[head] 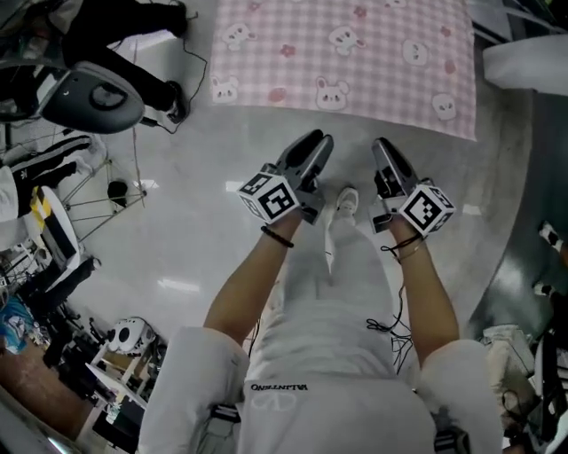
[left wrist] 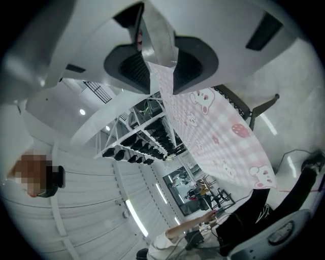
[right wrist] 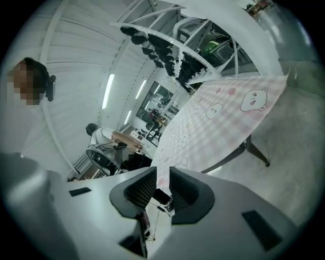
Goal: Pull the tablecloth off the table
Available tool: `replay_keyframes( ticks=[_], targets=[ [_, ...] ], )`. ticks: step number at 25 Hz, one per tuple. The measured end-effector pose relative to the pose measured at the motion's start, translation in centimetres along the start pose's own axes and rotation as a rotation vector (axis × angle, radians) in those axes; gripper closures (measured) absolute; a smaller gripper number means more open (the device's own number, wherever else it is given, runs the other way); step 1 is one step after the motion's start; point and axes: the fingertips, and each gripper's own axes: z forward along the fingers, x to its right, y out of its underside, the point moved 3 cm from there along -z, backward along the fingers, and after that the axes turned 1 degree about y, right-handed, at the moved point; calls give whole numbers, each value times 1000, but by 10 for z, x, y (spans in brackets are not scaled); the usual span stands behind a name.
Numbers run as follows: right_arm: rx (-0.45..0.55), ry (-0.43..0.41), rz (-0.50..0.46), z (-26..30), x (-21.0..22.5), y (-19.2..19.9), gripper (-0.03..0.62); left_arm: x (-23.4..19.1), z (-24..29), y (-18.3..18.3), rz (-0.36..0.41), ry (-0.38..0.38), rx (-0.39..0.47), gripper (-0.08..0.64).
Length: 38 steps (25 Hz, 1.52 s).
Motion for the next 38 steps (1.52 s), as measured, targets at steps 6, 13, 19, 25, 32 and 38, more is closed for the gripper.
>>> replay_keyframes(
  ticks=[6,13,19,25,32,38],
  targets=[
    [15,-6,60,13,25,8,503,-19,8,13,-49,5,0,436],
    [33,-6,141,34,61,24,502,-57,25,37,-120,6,7,436],
    [51,12,185,42,69,23,502,-72,32,42,-222,-8,27,436],
    [96,25,252,49,90,27,502,-95,35,51,-310,-12,60,436],
    [164,13,331,55,102,23,502,-110,39,49,-401,9,115,436],
    [205,6,366,63,108,17,502,-117,49,39,-445,36,168,436]
  ],
)
